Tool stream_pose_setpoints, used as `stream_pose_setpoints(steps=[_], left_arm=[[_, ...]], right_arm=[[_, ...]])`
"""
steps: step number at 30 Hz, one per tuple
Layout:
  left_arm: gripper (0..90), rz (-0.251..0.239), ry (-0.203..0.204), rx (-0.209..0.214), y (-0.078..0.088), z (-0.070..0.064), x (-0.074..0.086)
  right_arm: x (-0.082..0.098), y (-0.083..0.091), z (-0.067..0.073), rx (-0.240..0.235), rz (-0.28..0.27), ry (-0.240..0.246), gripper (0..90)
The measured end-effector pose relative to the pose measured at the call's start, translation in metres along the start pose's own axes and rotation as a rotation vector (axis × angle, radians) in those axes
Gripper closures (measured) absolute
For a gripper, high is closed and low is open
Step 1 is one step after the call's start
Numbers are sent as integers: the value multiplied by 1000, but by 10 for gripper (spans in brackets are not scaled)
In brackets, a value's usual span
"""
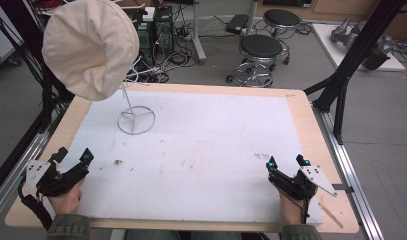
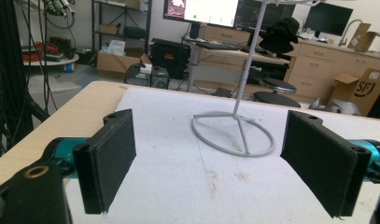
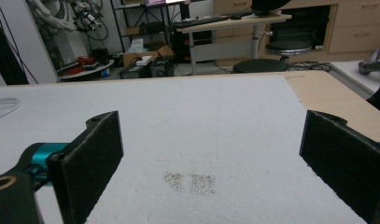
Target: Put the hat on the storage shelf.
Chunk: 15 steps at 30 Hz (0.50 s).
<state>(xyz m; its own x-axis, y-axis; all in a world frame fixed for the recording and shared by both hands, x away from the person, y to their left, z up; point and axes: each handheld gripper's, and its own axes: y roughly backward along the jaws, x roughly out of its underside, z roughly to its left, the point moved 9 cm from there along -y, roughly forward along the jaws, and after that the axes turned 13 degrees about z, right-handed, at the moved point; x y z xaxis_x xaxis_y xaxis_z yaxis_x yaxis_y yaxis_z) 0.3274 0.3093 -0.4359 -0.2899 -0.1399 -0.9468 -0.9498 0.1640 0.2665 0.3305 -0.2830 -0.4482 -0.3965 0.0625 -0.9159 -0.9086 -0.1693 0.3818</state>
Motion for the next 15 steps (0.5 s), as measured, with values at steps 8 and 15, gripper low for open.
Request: stream_pose_setpoints(steps=[8,15], left_arm=[[181,7,19,12,-1,2,2],[180,25,33,30,-6,3,6]], right_arm=[[1,0,-2,-7,3,-16,50],[1,-1,1,-20,9,-6,50]])
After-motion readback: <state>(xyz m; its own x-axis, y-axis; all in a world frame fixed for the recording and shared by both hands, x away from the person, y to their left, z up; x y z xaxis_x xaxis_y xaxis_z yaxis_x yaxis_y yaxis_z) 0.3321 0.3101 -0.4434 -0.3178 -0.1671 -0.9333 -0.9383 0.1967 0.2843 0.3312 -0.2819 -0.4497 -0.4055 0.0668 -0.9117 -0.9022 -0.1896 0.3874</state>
